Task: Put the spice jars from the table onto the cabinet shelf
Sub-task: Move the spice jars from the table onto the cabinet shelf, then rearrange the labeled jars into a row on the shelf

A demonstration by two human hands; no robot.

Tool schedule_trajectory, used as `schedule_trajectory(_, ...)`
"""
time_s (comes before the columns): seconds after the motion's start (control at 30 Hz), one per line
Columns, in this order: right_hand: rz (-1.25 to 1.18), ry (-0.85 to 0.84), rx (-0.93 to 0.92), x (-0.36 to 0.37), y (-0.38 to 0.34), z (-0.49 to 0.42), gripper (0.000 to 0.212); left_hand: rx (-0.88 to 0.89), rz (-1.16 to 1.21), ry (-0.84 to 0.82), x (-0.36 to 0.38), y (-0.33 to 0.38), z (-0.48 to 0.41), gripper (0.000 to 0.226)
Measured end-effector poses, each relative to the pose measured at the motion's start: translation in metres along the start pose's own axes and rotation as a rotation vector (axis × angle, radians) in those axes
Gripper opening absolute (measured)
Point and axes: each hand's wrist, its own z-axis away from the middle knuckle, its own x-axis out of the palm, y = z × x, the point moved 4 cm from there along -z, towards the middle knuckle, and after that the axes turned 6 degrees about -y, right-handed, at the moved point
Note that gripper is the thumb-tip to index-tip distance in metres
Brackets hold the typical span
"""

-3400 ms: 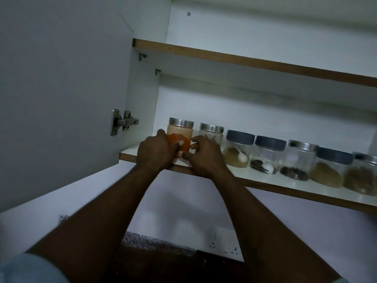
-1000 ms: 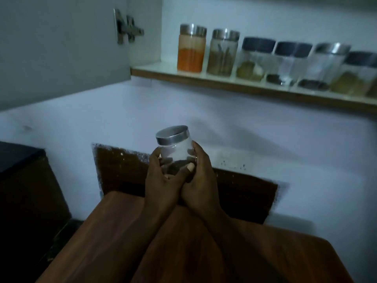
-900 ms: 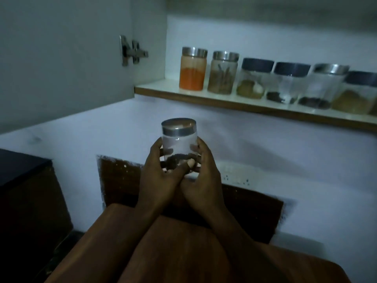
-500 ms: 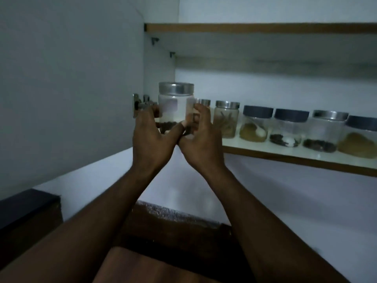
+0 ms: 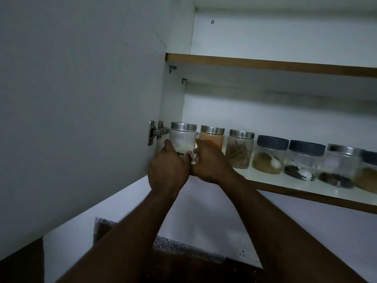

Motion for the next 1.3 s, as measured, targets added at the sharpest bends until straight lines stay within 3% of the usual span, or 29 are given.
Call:
schedule_trajectory(0.07,0.1,-0.04,-0.044,-0.005,-0.002,-0.001,0.026,0.007,0.035,-0.003,0.002,0.003,-0.007,0.062)
schedule_trajectory(0.17,0.166,-0.059,-0.051,-0.008,0.001,-0.003,0.029,0.019,-0.011,-0.012,-0.002,0.011,-0.014,0.066)
schedule_trajectory(0.3,0.101,0.032,-0.002,-0.009,0.009,-0.003,0.051,0.075,-0.162,-0.05,-0.015,0.021,-0.029,0.064)
schedule_trajectory(0.47,0.149,0.048,-0.038,0.001,0.011,0.001,0.075,0.067,-0.191,-0.105,-0.016,0.026,-0.033,0.078)
schedule_trajectory(0.63,0.121,0.056,-0.022,0.0,0.013,-0.001,0.061,0.04,-0.081,-0.142,-0.01,0.023,-0.04,0.084)
schedule_trajectory(0.77,0.125,0.116,-0.086,-0.009,0.011,-0.002,0.044,-0.025,0.161,-0.234,0.002,0.025,-0.05,0.097)
schedule_trajectory(0.9,-0.05,0.171,-0.078,-0.016,0.013,-0.002,0.032,-0.132,0.338,-0.284,0.007,0.025,-0.066,0.099)
schedule_trajectory(1.1,-0.011,0.242,-0.081,-0.02,0.009,0.005,0.032,-0.082,0.414,-0.348,0.014,0.025,-0.074,0.073)
schedule_trajectory(1.23,-0.025,0.288,-0.054,-0.024,0.009,0.001,0.026,-0.083,0.55,-0.488,0.004,0.017,-0.086,0.023)
schedule_trajectory(1.3,-0.032,0.285,-0.035,-0.024,0.01,-0.002,0.023,-0.075,0.567,-0.562,0.0,0.014,-0.091,0.019)
